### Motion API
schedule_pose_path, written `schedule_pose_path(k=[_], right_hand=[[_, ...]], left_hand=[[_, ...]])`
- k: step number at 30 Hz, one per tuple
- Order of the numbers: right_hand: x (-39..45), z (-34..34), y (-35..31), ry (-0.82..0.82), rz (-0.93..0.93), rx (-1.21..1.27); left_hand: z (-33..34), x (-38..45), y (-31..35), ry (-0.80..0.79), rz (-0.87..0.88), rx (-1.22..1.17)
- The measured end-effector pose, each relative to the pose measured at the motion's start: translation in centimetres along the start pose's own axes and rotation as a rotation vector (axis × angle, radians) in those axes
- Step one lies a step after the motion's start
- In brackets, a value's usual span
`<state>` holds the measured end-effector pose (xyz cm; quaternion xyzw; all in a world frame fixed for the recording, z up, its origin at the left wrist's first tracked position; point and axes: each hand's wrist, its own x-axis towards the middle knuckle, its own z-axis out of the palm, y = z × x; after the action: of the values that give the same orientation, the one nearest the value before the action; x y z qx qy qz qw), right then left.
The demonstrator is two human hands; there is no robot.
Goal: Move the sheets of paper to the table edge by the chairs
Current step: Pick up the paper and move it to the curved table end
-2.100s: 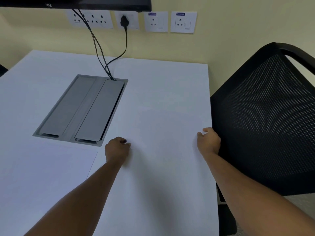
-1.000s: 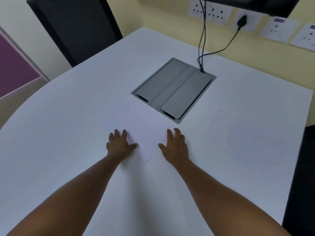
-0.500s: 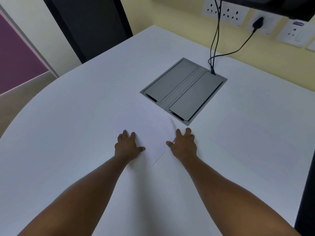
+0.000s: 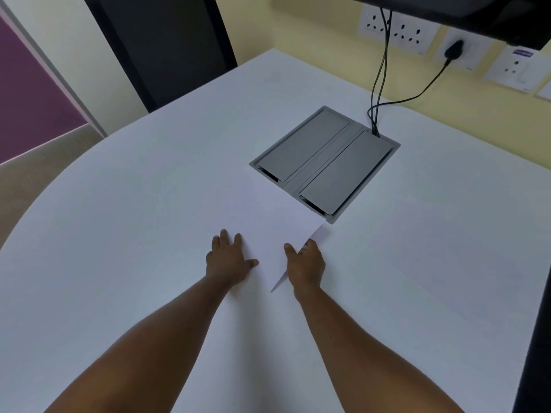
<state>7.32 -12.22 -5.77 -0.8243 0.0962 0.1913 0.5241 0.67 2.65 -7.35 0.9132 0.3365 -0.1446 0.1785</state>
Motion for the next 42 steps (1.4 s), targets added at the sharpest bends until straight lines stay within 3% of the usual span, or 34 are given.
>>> schedule_pose_path(k=[6,13,17,21,32,42], right_hand=[[-0.3,-0.5,0.0,0.027,-0.092,-0.054],[-1.0,-1.6,-0.8,0.053,-0.109,0.118],[-2.3,-1.5,-1.3,-0.034,-0.132,0.192],[-4.7,-0.1,-1.4,-0.149,-0.18,0.21],[-11.4,5.8,-1.9,-0.423,-0.22,0.2],[-14.6,10.2,-2.1,-0.6,-0.184,0.052]], left_hand=[[-0.5,-0.3,-1.0,-0.02,0.006,-0.164],[-2.5,-1.8,-5.0,0.324,-0.068,-0.44],[-5.0,-3.2,-7.6,0.459,-0.156,-0.659],[-7.6,-4.6,-10.9,0.549,-0.242,-0.72],[-9.0,-10.5,-22.4,0.481,-0.472,-0.794],[-6.7,-16.9,-31.3,0.512,-0.623,-1.09]])
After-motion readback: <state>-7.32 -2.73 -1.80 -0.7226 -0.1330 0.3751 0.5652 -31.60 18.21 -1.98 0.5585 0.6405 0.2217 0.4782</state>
